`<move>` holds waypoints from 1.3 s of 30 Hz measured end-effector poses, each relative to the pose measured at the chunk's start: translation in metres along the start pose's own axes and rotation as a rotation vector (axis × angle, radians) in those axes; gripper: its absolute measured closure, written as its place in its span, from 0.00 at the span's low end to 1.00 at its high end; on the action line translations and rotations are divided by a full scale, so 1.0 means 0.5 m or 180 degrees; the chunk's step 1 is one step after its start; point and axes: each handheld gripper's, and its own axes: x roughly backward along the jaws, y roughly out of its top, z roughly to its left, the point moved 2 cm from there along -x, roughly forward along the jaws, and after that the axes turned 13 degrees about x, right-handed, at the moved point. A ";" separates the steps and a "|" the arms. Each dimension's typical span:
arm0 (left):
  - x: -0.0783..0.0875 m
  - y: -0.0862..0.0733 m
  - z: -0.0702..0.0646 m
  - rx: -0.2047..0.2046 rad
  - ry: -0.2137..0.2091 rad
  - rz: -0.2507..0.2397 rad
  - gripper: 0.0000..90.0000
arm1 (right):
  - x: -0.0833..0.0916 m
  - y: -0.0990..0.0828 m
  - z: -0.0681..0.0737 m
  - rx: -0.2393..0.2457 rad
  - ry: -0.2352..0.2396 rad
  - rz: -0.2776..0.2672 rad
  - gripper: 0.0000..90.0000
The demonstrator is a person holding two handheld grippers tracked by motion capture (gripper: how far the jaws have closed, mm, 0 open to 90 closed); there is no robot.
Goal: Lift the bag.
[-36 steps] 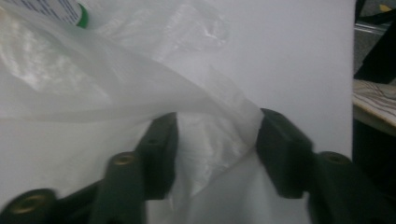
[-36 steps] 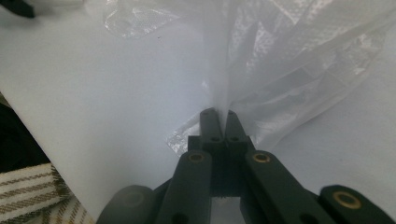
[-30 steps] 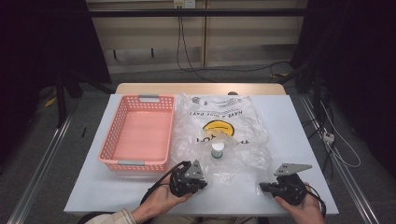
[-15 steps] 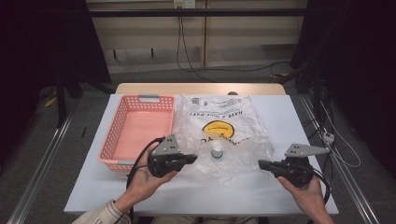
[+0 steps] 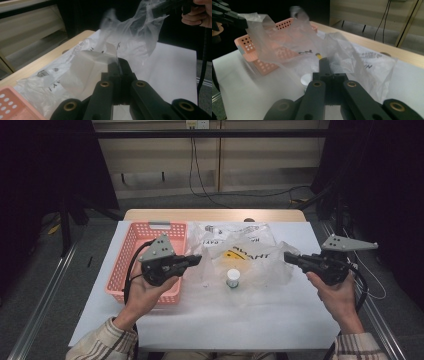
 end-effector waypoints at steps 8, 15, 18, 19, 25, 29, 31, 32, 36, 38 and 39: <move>0.023 0.047 0.012 -0.0023 0.0036 -0.0247 1.00 | -0.008 0.068 -0.015 0.0128 -0.0038 -0.0101 1.00; 0.045 0.107 0.023 -0.0019 0.0089 -0.0461 1.00 | -0.006 0.130 -0.035 0.0192 -0.0092 -0.0268 1.00; 0.046 0.122 0.026 -0.0018 0.0089 -0.0519 1.00 | -0.012 0.144 -0.042 0.0192 -0.0088 -0.0286 1.00; 0.049 0.128 0.028 -0.0021 0.0088 -0.0552 1.00 | -0.012 0.150 -0.045 0.0194 -0.0094 -0.0320 1.00; 0.073 0.157 0.042 -0.0023 0.0194 -0.0697 1.00 | 0.005 0.197 -0.061 0.0252 -0.0200 -0.0527 1.00; 0.096 0.169 0.052 -0.0001 0.0224 -0.0811 1.00 | 0.018 0.222 -0.068 0.0277 -0.0266 -0.0616 1.00; 0.104 0.176 0.054 -0.0002 0.0244 -0.0851 1.00 | 0.027 0.234 -0.072 0.0285 -0.0307 -0.0657 1.00; 0.107 0.180 0.054 0.0000 0.0261 -0.0862 1.00 | 0.031 0.241 -0.074 0.0298 -0.0322 -0.0671 1.00; 0.121 0.204 0.051 -0.0071 0.0323 -0.0931 1.00 | 0.043 0.266 -0.083 0.0346 -0.0381 -0.0699 1.00; 0.126 0.218 0.047 -0.0072 0.0305 -0.0999 1.00 | 0.047 0.278 -0.088 0.0333 -0.0410 -0.0715 1.00; 0.130 0.225 0.045 -0.0098 0.0318 -0.1003 1.00 | 0.048 0.285 -0.091 0.0346 -0.0425 -0.0715 1.00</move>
